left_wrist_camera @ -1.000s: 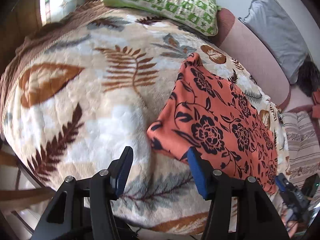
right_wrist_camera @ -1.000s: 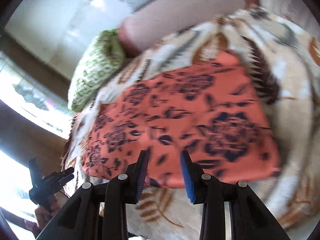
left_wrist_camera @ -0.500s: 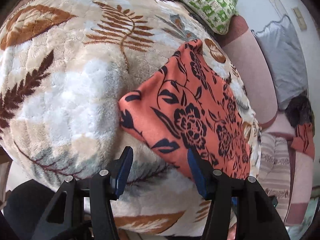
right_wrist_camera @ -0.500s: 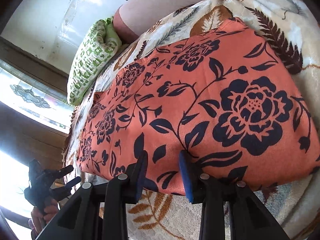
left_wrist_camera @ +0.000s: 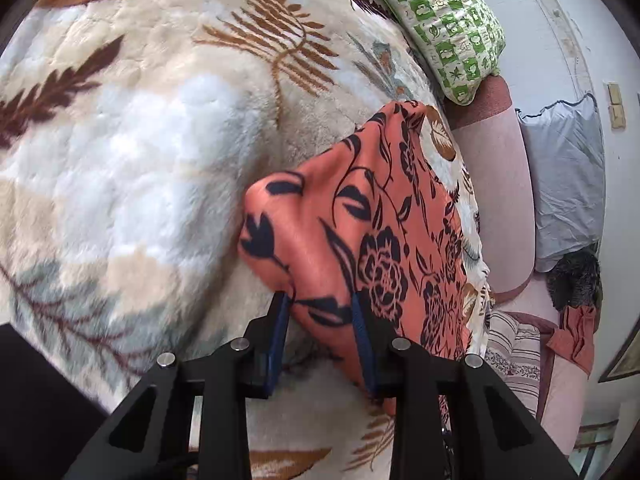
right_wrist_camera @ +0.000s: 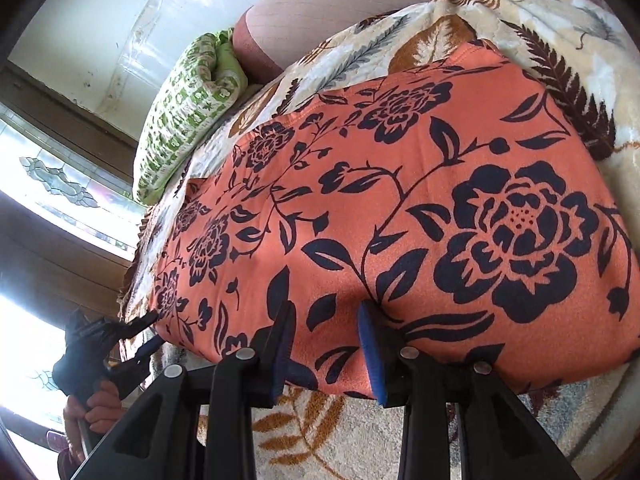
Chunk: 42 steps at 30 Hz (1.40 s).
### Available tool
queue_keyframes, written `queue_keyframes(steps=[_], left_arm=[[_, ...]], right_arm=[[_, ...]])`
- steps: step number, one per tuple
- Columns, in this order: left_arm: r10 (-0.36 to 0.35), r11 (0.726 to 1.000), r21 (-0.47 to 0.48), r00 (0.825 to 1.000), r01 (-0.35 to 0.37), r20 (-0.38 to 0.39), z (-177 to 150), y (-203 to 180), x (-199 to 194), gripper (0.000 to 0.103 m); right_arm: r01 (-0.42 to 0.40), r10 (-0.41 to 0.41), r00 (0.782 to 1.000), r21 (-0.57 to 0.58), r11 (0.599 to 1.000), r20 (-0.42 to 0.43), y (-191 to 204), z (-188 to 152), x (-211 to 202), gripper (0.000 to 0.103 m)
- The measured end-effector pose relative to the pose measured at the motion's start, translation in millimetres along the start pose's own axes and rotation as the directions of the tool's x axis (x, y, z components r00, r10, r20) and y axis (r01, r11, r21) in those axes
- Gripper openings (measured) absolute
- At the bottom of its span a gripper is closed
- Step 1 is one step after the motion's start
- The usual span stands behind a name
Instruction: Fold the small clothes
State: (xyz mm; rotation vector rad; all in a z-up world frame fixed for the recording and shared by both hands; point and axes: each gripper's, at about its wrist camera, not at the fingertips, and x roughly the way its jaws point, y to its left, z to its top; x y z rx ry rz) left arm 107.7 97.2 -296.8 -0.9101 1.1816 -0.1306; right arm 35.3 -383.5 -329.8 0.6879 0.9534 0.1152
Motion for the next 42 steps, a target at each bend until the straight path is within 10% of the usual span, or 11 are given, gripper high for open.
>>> queue_keyframes(steps=[3, 9, 14, 21, 29, 31, 33, 37, 42], left_arm=[[0.028, 0.999, -0.027, 1.000, -0.028, 0.009, 4, 2, 3, 0.057], [-0.004, 0.998, -0.061, 0.999, 0.007, 0.043, 20, -2, 11, 0.062], [-0.023, 1.000, 0.011, 0.996, 0.022, 0.087, 26, -8, 10, 0.032], [-0.049, 0.988, 0.153, 0.985, 0.024, 0.166, 18, -13, 10, 0.024], [-0.093, 0.863, 0.501, 0.960, -0.054, 0.263, -5, -62, 3, 0.023], [-0.094, 0.830, 0.553, 0.958, -0.075, 0.272, -14, -69, 3, 0.022], [-0.104, 0.785, 0.612, 0.952, -0.099, 0.288, -25, -77, 2, 0.020], [-0.134, 0.689, 0.714, 0.947, -0.124, 0.293, -50, -92, 1, 0.018], [-0.146, 0.648, 0.754, 0.955, -0.105, 0.258, -60, -97, 6, 0.017]], right_arm=[[-0.004, 0.004, 1.000, 0.007, 1.000, 0.000, -1, 1, 1, 0.036], [0.007, -0.007, 1.000, -0.012, 1.000, 0.006, 1, 1, 4, 0.036], [0.025, -0.025, 1.000, -0.033, 0.999, 0.015, 6, 0, 6, 0.036], [0.031, -0.030, 0.999, -0.052, 0.998, 0.011, 10, -2, 3, 0.036], [-0.006, -0.010, 0.991, -0.118, 0.993, -0.134, 87, 52, 16, 0.038], [-0.019, -0.005, 0.987, -0.148, 0.989, -0.159, 119, 79, 30, 0.068], [-0.028, -0.012, 0.981, -0.198, 0.980, -0.195, 157, 101, 50, 0.076], [0.004, -0.106, 0.945, -0.315, 0.949, -0.310, 230, 128, 105, 0.076], [0.076, -0.254, 0.882, -0.412, 0.908, -0.397, 278, 149, 167, 0.076]])
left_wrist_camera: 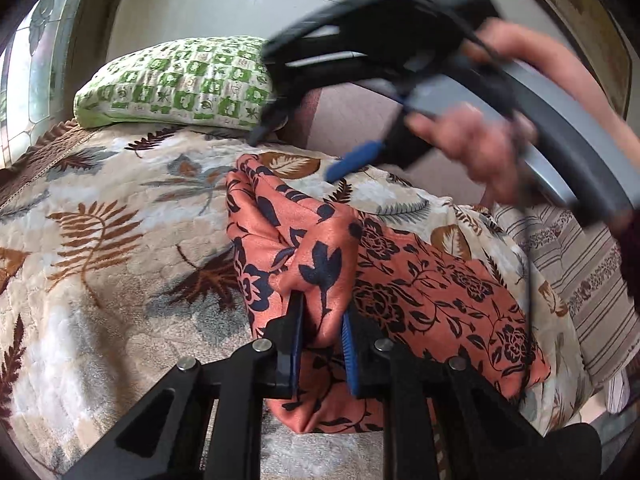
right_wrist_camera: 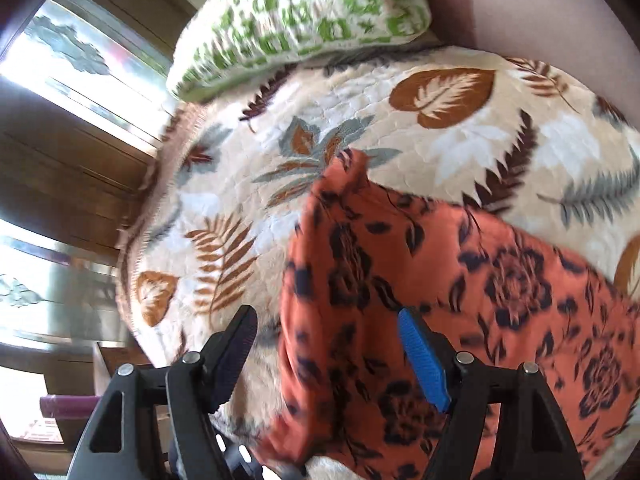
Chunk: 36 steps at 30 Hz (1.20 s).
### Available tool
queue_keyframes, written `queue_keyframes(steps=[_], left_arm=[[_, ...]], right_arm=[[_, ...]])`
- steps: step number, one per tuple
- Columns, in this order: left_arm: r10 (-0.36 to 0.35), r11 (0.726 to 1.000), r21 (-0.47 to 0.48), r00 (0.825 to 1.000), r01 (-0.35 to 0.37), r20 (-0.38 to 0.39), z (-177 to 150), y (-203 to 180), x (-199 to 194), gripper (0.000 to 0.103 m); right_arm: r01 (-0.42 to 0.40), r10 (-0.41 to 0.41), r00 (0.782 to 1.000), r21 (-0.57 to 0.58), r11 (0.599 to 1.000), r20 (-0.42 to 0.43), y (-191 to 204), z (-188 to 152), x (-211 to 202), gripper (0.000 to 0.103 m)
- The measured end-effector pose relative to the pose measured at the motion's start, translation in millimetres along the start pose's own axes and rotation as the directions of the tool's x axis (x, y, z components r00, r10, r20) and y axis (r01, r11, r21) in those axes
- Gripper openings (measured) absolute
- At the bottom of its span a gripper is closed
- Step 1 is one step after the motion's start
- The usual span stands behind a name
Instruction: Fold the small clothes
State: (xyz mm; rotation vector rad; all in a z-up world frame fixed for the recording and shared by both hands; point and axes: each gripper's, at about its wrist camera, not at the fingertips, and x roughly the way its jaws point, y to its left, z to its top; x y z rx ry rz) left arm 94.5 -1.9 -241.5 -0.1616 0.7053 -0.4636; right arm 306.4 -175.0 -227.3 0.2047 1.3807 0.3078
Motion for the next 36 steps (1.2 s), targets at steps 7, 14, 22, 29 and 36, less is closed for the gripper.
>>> queue_keyframes(steps=[7, 14, 22, 29, 36], left_arm=[[-0.015, 1.000, 0.015, 1.000, 0.015, -0.014, -1, -5, 4, 0.017], [-0.037, 0.998, 0.041, 0.999, 0.038, -0.018, -5, -10, 3, 0.017], [-0.147, 0.980, 0.135, 0.989, 0.149, -0.026, -13, -43, 1, 0.017], [-0.288, 0.927, 0.231, 0.955, 0.296, -0.070, -10, -120, -2, 0.011], [-0.374, 0.830, 0.360, 0.904, 0.426, -0.209, -25, -229, 40, 0.006]], right_arm=[[0.242, -0.266, 0.954, -0.169, 0.955, -0.137, 44, 37, 58, 0.076], [0.300, -0.322, 0.944, -0.230, 0.926, -0.066, 39, 30, 69, 0.016], [0.160, -0.149, 0.982, -0.097, 0.982, 0.112, -36, -3, -19, 0.013], [0.101, -0.099, 0.969, 0.001, 0.995, 0.227, -133, -43, -84, 0.013], [0.099, -0.126, 0.962, 0.119, 0.988, 0.243, -246, -81, -106, 0.013]])
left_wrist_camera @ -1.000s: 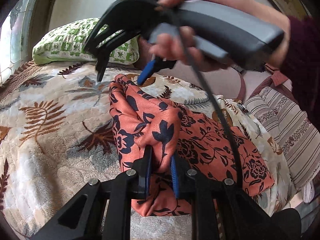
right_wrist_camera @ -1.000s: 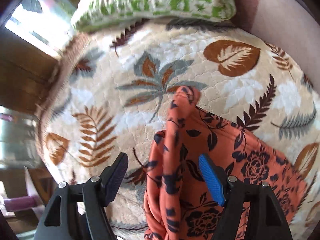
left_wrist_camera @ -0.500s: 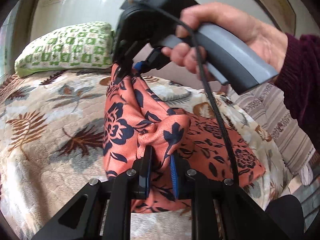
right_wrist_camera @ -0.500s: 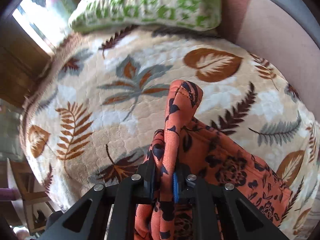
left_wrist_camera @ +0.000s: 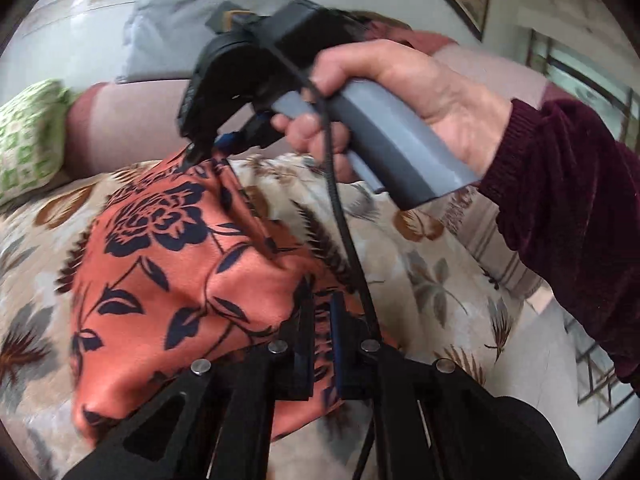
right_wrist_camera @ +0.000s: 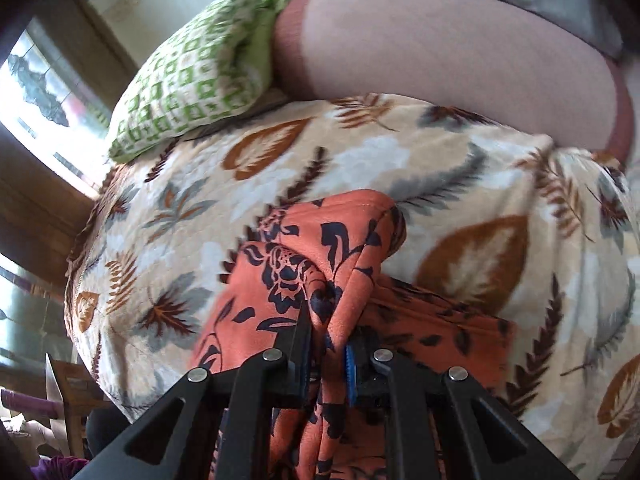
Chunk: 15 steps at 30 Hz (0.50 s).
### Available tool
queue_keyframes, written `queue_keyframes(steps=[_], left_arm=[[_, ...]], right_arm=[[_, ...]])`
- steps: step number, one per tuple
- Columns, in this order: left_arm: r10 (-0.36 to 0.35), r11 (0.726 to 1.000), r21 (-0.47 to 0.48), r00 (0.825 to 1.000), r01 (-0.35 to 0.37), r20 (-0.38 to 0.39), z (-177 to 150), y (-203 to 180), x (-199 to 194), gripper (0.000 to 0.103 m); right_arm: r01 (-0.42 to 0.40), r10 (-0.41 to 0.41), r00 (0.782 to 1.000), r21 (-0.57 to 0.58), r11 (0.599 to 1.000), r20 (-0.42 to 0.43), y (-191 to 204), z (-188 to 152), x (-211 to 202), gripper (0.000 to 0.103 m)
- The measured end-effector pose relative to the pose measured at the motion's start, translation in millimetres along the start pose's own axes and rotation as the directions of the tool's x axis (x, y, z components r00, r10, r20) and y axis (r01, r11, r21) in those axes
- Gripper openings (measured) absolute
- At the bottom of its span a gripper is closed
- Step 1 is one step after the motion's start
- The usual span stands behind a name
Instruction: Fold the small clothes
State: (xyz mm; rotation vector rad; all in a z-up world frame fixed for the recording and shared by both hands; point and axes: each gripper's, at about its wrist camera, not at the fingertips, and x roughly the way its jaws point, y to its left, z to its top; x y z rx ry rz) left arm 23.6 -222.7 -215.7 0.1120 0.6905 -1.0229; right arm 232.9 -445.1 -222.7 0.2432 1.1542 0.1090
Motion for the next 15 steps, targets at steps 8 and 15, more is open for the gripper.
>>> queue_keyframes(steps=[8, 15], left_arm=[[-0.065, 0.998, 0.011, 0.985, 0.068, -0.159, -18, -40, 71, 0.006], [-0.056, 0.995, 0.066, 0.968, 0.074, -0.244, -36, -58, 71, 0.006]], right_arm=[[-0.027, 0.032, 0.999, 0.172, 0.985, -0.026, -106, -45, 26, 0.013], [-0.109, 0.108, 0.994, 0.342, 0.933, 0.021, -150, -83, 45, 0.019]])
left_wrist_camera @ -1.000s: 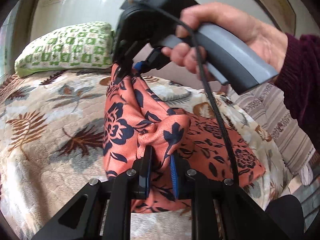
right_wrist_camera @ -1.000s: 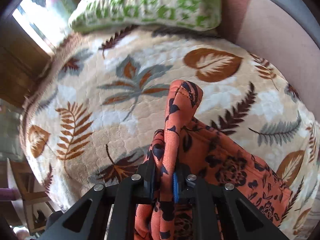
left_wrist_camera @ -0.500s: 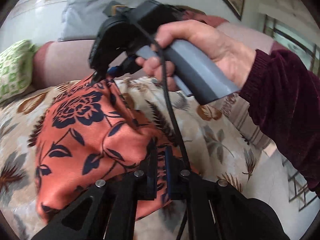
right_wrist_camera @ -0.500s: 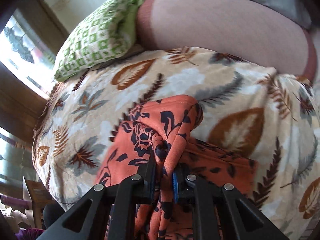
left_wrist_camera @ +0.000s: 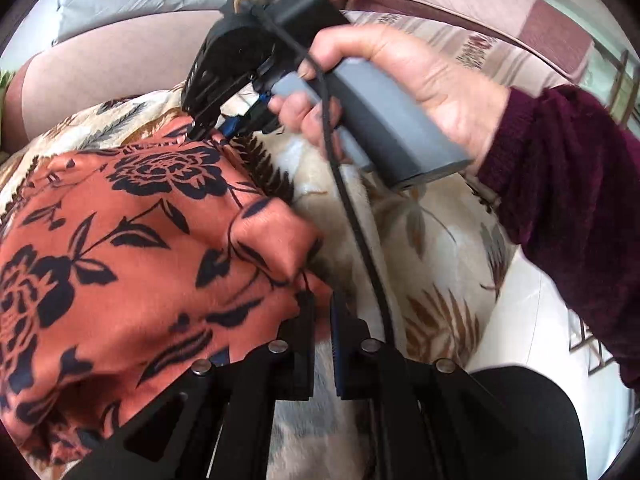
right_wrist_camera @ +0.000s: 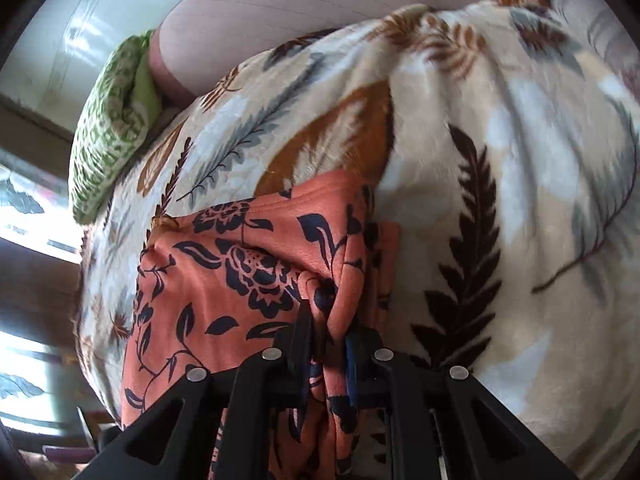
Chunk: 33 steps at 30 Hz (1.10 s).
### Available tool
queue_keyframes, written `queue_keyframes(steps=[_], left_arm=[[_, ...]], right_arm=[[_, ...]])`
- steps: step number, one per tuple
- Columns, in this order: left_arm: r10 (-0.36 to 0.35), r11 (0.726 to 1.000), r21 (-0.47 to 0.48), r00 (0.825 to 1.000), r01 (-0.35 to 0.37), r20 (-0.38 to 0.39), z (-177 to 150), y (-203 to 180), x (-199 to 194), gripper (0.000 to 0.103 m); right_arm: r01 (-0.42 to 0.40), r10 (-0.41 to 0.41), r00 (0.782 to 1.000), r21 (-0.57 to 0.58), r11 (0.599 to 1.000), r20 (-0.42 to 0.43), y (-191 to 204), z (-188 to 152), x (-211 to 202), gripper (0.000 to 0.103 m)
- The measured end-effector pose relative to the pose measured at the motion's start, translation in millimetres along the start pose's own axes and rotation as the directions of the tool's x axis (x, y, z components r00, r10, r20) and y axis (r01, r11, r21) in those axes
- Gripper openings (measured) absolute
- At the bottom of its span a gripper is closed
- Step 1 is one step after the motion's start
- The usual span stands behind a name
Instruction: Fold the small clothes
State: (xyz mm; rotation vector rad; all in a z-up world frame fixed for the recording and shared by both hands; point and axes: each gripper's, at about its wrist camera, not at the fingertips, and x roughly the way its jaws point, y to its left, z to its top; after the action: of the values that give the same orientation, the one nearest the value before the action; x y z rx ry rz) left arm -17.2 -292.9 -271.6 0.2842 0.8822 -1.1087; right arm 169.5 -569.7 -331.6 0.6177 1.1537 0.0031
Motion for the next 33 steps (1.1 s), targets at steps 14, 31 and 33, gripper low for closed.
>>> queue_keyframes(steps=[14, 31, 33], left_arm=[[0.344, 0.932, -0.152, 0.934, -0.329, 0.090, 21, 110, -111, 0.026], [0.388, 0.903, -0.155, 0.916, -0.401, -0.103, -24, 129, -52, 0.028], [0.390, 0.906, -0.138, 0.916, -0.400, -0.092, -27, 128, -52, 0.028]], right_arm=[[0.017, -0.011, 0.992, -0.053, 0.998, 0.124, 55, -67, -74, 0.024], [-0.075, 0.073, 0.997, 0.090, 0.993, 0.021, 49, -158, -14, 0.022], [-0.077, 0.075, 0.997, 0.090, 0.993, 0.016, 50, -166, -14, 0.022]])
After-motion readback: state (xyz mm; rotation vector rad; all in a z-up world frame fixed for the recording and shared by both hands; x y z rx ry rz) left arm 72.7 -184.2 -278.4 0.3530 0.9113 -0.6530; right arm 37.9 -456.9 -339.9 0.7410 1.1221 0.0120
